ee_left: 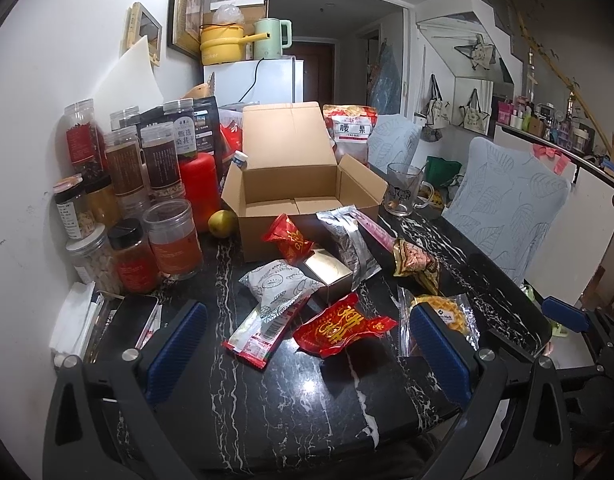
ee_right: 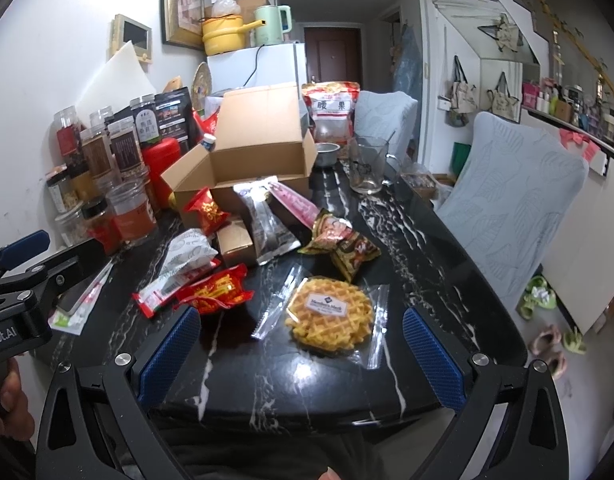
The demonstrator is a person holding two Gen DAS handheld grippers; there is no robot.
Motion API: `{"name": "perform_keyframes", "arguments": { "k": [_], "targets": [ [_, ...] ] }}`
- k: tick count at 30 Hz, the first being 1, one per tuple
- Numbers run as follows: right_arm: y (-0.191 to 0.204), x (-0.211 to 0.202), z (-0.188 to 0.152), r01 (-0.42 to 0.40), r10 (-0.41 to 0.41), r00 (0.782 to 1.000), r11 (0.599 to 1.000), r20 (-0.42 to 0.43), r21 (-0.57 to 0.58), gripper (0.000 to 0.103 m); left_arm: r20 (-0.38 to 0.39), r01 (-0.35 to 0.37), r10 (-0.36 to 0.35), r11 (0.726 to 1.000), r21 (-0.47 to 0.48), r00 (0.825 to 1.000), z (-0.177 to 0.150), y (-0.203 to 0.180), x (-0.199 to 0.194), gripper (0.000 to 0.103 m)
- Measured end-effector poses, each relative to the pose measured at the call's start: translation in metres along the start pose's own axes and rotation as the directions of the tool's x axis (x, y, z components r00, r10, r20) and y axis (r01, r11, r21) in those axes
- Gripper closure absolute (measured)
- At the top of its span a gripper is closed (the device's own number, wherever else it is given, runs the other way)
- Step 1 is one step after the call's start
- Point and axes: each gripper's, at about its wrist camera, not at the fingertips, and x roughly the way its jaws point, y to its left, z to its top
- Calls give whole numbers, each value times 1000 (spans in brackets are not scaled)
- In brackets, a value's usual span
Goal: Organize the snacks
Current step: 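Move both tools toward the snacks on the table, then grasp the red chip bag with the left tool while the right tool grasps the wrapped waffle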
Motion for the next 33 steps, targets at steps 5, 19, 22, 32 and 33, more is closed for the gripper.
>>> {"name": "perform_keyframes", "arguments": {
  "k": [5, 19, 22, 32, 33],
  "targets": [
    [-3, 9, -4, -4, 4, 1000, 1000, -11, 2, 0, -18, 10, -10, 1000, 1, 1000, -7, 2, 11, 0],
    [-15, 55, -16, -28, 29, 995, 1000, -93, 5, 0, -111, 64, -65, 998, -7, 992, -21, 1, 55, 0],
    [-20, 62, -18, -27, 27, 994, 1000, -105, 6, 0, -133, 88, -87, 996, 2, 987, -22, -4, 67, 0],
    [-44, 87, -13, -17, 26, 987, 998, -160, 60, 0, -202, 163, -152, 986, 42, 968, -22, -18, 108, 0],
    [-47, 90, -12, -16, 27, 986, 998, -167, 67, 0, -204, 162, -148, 985, 55, 968, -22, -20, 112, 0]
  ]
}}
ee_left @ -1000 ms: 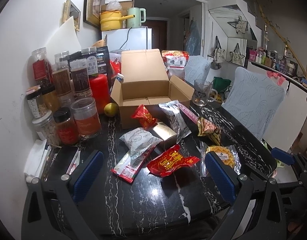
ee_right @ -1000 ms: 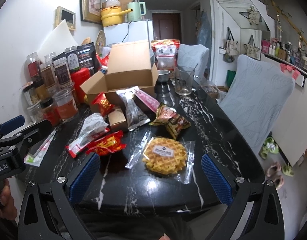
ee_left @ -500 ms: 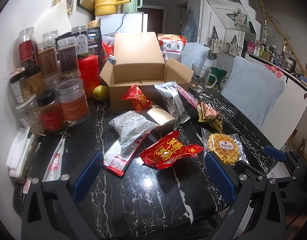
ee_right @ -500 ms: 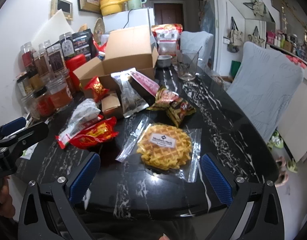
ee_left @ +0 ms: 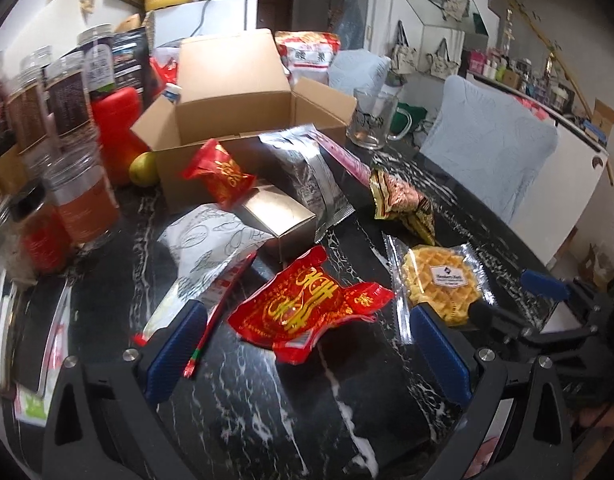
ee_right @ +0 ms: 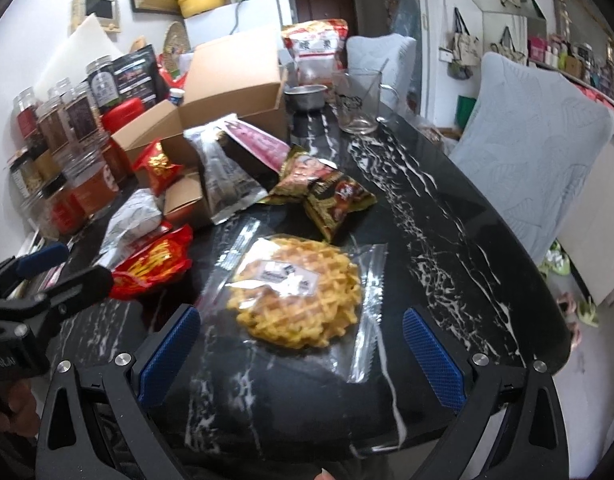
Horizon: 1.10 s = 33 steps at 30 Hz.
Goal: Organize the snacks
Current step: 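Grasp the red chip bag with the left tool while the right tool grasps the wrapped waffle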
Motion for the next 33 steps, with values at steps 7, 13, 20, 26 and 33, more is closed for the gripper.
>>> {"name": "perform_keyframes", "arguments": {
  "k": [7, 13, 20, 26, 33],
  "targets": [
    [-12, 24, 11, 4, -2, 998, 1000, -67, 24, 0, -59, -3, 8, 996, 91, 998, 6, 2, 34, 0],
    [-19, 39, 12, -36, 43, 992, 997, -115, 64, 0, -117, 51, -35, 989, 140, 993, 5, 8, 59, 0],
    [-16, 59, 19, -82, 88, 983, 996, -159, 46, 0, -164, 106, -74, 976, 192, 984, 3, 9, 74, 0],
    [-16, 69, 26, -94, 98, 979, 995, -178, 26, 0, -210, 178, -158, 981, 76, 965, 4, 25, 85, 0],
    [-13, 76, 30, -100, 101, 978, 995, -182, 12, 0, -174, 168, -160, 985, 32, 972, 6, 31, 84, 13]
  ]
}}
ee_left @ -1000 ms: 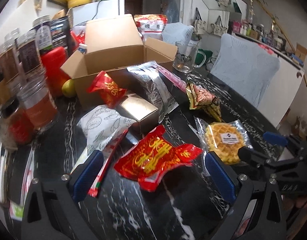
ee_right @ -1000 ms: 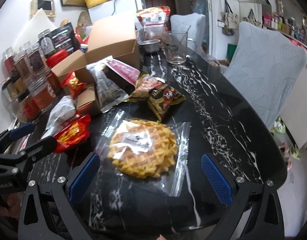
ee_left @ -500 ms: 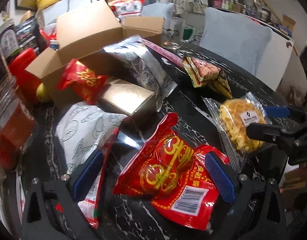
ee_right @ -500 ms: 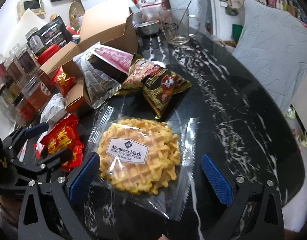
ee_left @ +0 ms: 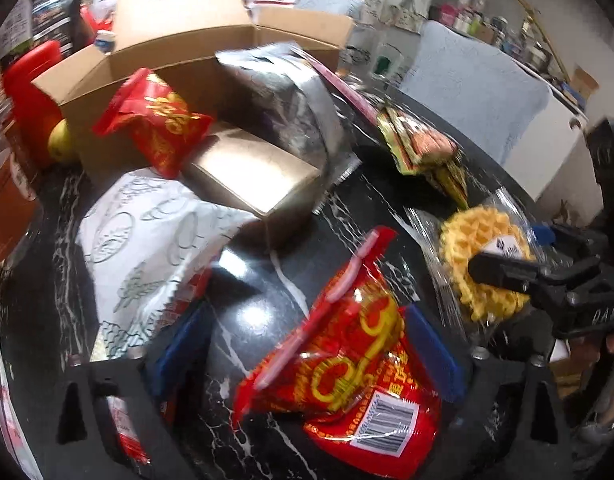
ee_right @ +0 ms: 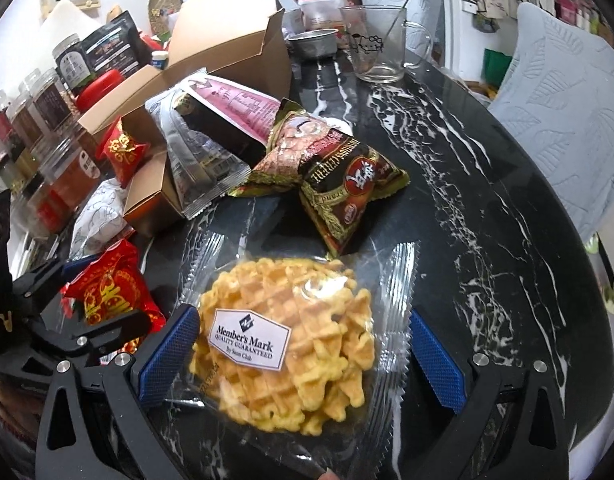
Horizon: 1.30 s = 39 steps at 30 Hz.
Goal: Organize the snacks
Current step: 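Grasp the red chip bag with the left tool while the right tool grasps the wrapped waffle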
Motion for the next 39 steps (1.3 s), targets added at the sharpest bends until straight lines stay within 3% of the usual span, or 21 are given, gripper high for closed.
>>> {"name": "perform_keyframes", "arguments": {
  "k": [4, 7, 9, 12, 14, 19, 23, 26, 29, 32, 35, 37, 39],
  "targets": [
    [0, 0, 0, 7, -7, 1000, 1000, 2, -7, 0, 28, 39, -36, 994, -101, 999, 4, 14, -5, 45],
    [3, 1, 1, 1, -2, 1000, 1000, -12, -19, 0, 35, 40, -36, 993, -109, 999, 4, 13, -7, 56],
    [5, 1, 0, 0, -1, 1000, 1000, -23, -27, 0, 57, -32, 37, 996, -86, 998, 3, 10, -12, 62],
    [10, 0, -5, 5, -6, 1000, 999, -18, -48, 0, 87, -195, 194, 981, 10, 977, 0, -3, -17, 62],
    [17, 2, -9, 39, -40, 999, 995, -11, -88, 0, 90, -232, 228, 972, 36, 969, -2, -5, -17, 62],
    [30, 7, -9, 78, -79, 997, 990, -6, -119, 0, 66, -170, 170, 985, -15, 983, 1, 7, -16, 61],
    [33, 10, -7, 103, -103, 995, 989, 2, -107, 0, 42, -54, 59, 992, -113, 997, -1, 17, -7, 55],
    [35, 11, -7, 115, -115, 993, 987, 4, -109, 0, 29, -71, 73, 995, -65, 997, -2, 8, -5, 48],
    [35, 12, -8, 119, -119, 993, 986, 9, -119, 0, 15, -97, 97, 995, -2, 995, -6, -5, -2, 32],
    [37, 12, -11, 122, -121, 992, 982, 16, -144, 0, 22, -115, 114, 993, 13, 993, -9, -10, -5, 32],
    [38, 7, -16, 109, -105, 994, 982, 37, -157, 10, 37, -130, 131, 991, -31, 991, -11, -6, -11, 45],
    [39, 3, -19, 85, -78, 996, 983, 53, -163, 18, 50, -128, 130, 991, -46, 990, -11, -2, -15, 63],
    [38, 1, -20, 64, -55, 997, 985, 60, -159, 24, 42, -85, 88, 994, -64, 995, -11, 3, -17, 63]
  ]
}}
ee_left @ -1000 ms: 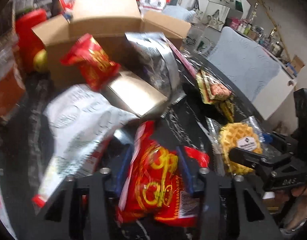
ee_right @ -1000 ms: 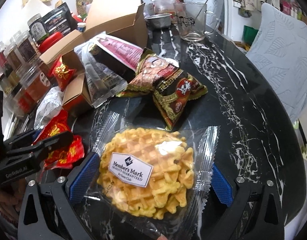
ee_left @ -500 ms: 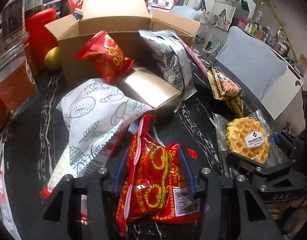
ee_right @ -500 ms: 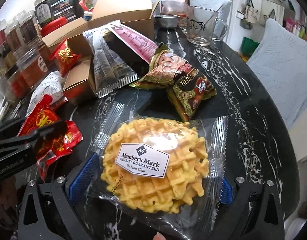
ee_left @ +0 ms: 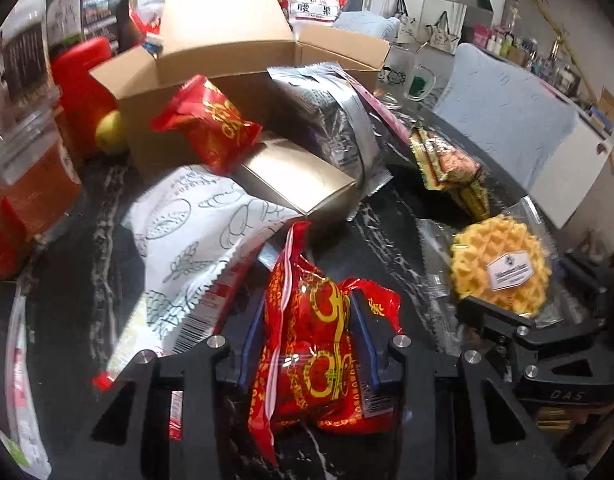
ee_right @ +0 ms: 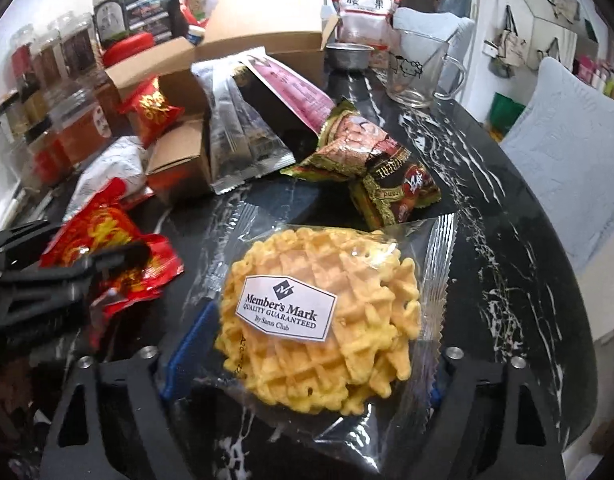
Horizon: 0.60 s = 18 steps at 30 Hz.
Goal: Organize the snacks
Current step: 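Grasp the red chip bag with the left tool while the right tool grasps the wrapped waffle, then carry the red bag and waffle into the cardboard box and open both tools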
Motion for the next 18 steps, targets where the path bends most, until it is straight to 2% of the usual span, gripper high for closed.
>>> {"name": "perform_keyframes", "arguments": {
  "k": [3, 6, 7, 9, 12, 18],
  "targets": [
    [-4, -4, 1, -43, 42, 999, 998, 25, 36, 35, -16, 75, -76, 996, -49, 997, -1, 6, -3, 63],
    [-12, -9, 2, -97, 90, 994, 989, 58, 116, 45, -10, 87, -88, 994, -63, 996, -3, 8, -7, 63],
    [-12, -9, 3, -114, 107, 992, 986, 62, 122, 46, -8, 103, -103, 992, -73, 995, -2, 9, -8, 63],
    [-12, -11, 4, -143, 133, 988, 981, 78, 130, 55, -2, 127, -127, 988, -88, 992, -1, 10, -12, 63],
    [-9, -16, 5, -166, 155, 983, 978, 99, 123, 62, 11, 117, -116, 990, -76, 993, 2, 9, -14, 63],
    [-5, -30, 7, -214, 196, 968, 970, 154, 113, 68, 28, 135, -133, 986, -101, 991, 3, 15, -25, 63]
  ]
}}
